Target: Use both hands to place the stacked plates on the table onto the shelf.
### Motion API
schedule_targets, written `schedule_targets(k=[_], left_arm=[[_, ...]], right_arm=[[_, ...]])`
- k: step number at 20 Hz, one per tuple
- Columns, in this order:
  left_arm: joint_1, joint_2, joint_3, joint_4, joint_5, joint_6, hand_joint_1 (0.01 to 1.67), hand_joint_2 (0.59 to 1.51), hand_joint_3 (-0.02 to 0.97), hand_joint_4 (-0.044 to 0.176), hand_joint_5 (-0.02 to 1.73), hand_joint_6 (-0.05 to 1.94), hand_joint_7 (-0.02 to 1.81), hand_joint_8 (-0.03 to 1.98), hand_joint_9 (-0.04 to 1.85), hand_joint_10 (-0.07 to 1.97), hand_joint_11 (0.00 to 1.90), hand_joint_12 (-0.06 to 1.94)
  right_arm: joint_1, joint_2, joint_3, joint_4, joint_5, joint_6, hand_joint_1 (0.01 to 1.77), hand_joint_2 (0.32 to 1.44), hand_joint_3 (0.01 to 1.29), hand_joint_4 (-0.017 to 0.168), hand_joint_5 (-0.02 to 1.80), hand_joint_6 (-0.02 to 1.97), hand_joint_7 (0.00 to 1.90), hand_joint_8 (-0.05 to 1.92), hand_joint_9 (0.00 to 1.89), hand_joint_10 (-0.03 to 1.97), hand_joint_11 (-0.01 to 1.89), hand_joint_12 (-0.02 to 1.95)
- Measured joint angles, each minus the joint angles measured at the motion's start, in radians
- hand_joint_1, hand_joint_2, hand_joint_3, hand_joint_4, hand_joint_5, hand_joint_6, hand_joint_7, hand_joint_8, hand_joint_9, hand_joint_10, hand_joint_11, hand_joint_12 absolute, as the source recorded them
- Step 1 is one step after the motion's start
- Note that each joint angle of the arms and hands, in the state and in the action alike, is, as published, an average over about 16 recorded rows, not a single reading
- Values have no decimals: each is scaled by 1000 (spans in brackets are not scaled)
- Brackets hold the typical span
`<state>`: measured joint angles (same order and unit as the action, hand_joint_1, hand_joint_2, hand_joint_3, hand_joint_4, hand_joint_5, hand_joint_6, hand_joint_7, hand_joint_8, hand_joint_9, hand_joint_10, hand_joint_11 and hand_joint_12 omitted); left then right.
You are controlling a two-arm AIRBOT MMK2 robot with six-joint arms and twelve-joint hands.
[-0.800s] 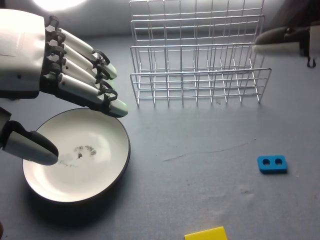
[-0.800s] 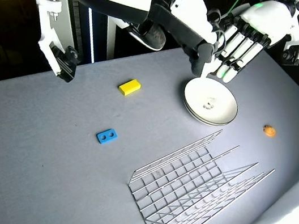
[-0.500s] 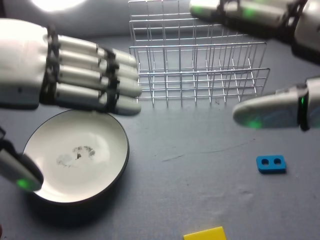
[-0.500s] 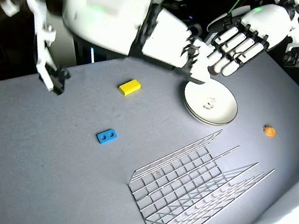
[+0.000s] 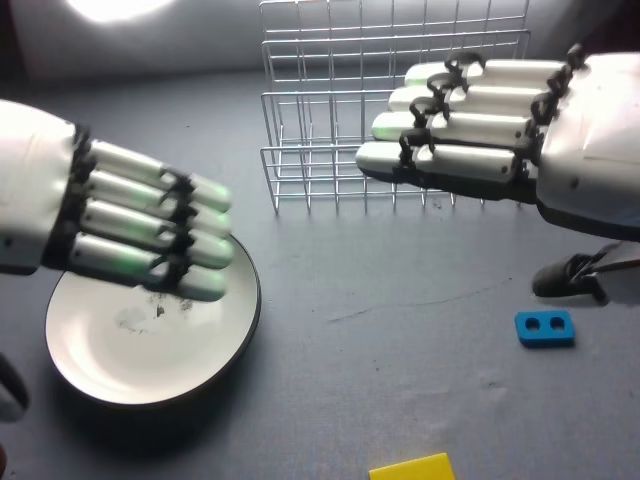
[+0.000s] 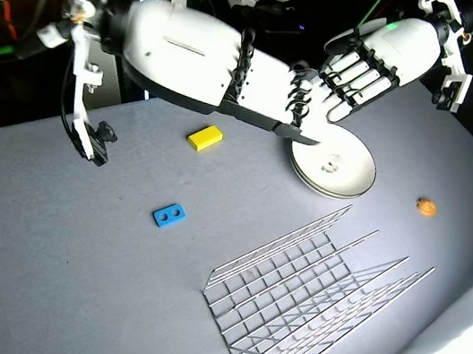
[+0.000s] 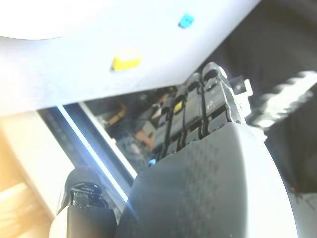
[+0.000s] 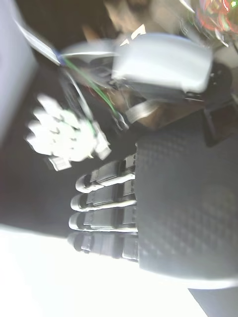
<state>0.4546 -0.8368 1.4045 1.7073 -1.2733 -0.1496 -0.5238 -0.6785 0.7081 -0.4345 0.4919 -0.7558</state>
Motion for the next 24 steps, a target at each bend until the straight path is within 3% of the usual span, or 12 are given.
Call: schedule_targets(k=[6, 8, 16, 24], left_arm=[[84, -18, 78, 37, -14, 30, 21, 1084, 32, 0, 22, 21, 21, 1, 20, 13, 17, 10], [116, -25, 105, 44, -16, 43, 20, 1087, 33, 0, 22, 21, 21, 1, 19, 13, 17, 10], [231, -61, 195, 46, -23, 95, 20, 1092, 32, -1, 22, 21, 17, 1, 14, 13, 17, 10], [295, -101, 250, 40, -14, 121, 18, 1096, 31, -2, 21, 21, 13, 1, 15, 13, 16, 10]], right_arm=[[-20, -10, 9, -116, 4, -12, 1131, 896, 17, 4, 21, 25, 10, 9, 15, 1, 32, 73], [-25, -9, 13, -138, 16, -17, 1197, 893, 17, 4, 21, 25, 10, 9, 16, 1, 32, 130], [-44, -9, 26, -188, 48, -55, 1117, 905, 17, 3, 21, 25, 10, 8, 19, 1, 28, 401], [-61, -11, 30, -215, 51, -102, 1078, 925, 17, 3, 20, 24, 10, 8, 25, 1, 14, 578]])
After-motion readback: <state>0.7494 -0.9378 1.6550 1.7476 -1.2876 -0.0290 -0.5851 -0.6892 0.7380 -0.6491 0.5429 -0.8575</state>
